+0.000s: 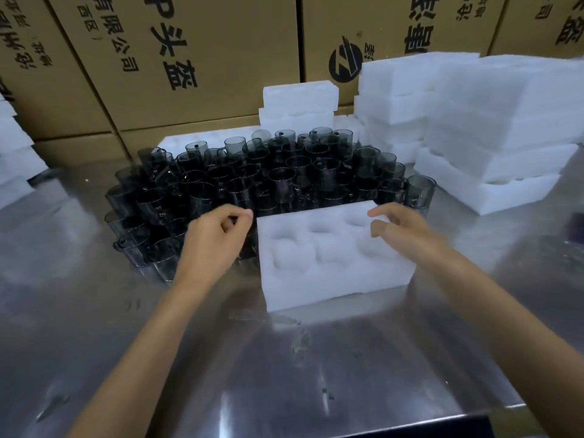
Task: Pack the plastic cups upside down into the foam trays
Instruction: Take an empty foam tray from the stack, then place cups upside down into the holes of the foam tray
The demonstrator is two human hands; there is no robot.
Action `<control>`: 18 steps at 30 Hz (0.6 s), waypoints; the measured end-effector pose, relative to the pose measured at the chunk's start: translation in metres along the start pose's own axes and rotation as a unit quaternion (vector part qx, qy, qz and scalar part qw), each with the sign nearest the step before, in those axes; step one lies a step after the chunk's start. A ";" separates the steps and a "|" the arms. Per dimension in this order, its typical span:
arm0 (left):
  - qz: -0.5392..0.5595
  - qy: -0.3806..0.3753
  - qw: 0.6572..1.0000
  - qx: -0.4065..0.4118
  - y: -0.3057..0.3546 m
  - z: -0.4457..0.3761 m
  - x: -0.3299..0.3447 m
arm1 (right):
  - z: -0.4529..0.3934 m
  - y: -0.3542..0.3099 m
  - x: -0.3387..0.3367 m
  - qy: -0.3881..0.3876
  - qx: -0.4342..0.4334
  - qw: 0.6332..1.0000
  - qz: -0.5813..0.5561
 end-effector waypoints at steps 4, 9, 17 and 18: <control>-0.157 0.108 0.977 0.098 0.010 -0.036 -0.022 | -0.011 -0.004 -0.009 0.056 -0.052 0.997 -0.016; -0.181 0.063 0.982 0.000 -0.018 -0.043 -0.008 | -0.019 -0.008 -0.009 0.041 -0.047 0.998 -0.001; -0.102 0.114 0.987 -0.040 -0.035 -0.044 -0.014 | -0.012 -0.007 0.002 0.001 0.019 0.999 -0.051; -0.093 0.121 0.988 -0.037 -0.034 -0.042 -0.016 | -0.011 -0.005 0.003 0.008 0.022 0.998 -0.053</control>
Point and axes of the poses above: each hand's wrist, its own z-axis away from the middle knuckle, its own x-axis out of the palm, y = z × x, the point moved 7 cm from there along -z, towards the middle knuckle, and after that the axes turned 13 degrees about y, right-handed, at the moved point
